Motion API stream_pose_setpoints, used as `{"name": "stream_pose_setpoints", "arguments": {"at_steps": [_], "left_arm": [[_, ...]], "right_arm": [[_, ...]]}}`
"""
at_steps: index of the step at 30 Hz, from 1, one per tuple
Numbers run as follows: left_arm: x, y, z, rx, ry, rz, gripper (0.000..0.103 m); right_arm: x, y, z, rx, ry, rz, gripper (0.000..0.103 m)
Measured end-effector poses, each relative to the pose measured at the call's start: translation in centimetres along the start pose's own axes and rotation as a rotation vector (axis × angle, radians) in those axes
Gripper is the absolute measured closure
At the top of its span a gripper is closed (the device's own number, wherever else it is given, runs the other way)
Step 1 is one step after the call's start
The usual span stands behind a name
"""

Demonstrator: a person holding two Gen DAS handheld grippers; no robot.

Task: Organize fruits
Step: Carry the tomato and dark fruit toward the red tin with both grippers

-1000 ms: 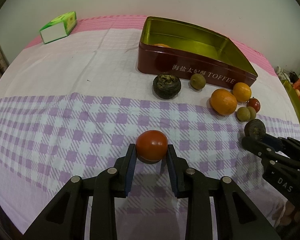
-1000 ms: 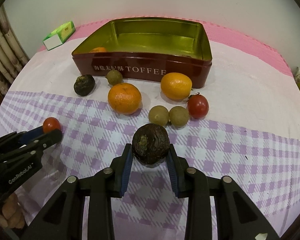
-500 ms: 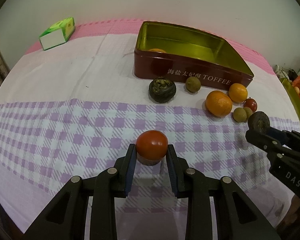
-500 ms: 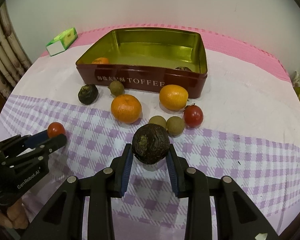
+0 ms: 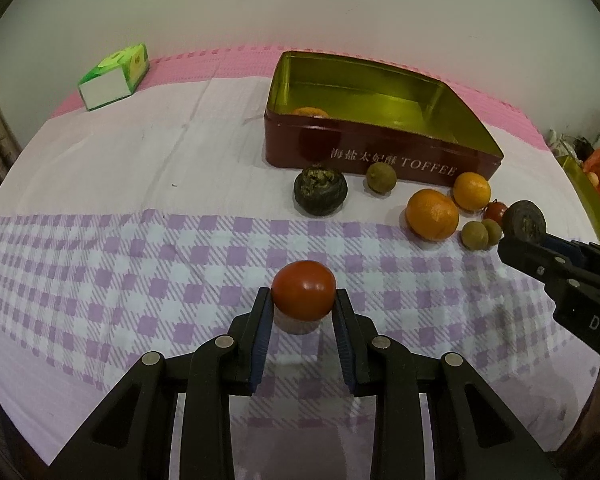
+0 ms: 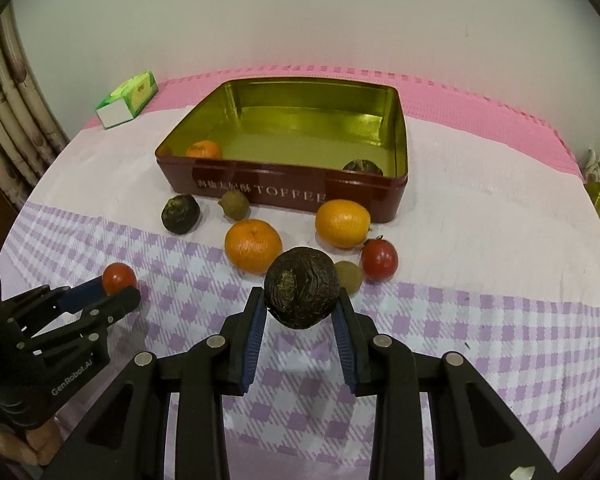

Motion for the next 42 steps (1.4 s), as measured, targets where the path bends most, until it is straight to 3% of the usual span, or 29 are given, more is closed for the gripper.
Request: {"name": "stream_pose_setpoints", "arguments": {"at_steps": [15,30,42], "left_arm": [[3.4,-0.4,0.0,-0.005,0.020,-0.042,0.072],[9.4,-0.9,-0.7,-0.041,0.044,-0.113,0.072],[12.7,0.8,-1.8,-0.056,0.063,-0.087,0.072]], "right_arm": [[2.5,-0.2,-1.7,-0.002,0.015,-0.030,0.073],[6.3,0.0,-2.7,-0.006,0.003,-0.079,0.073],[8.3,2.1,-3.2,-0.008,0.021,-0.056,0.073]]}}
Point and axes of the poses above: each gripper's, at about its wrist camera, not at the fingertips, and y roughly the way its jaws point, z to its left, x to its top, the point moved 7 cm from there along y, roughly the way its jaws point
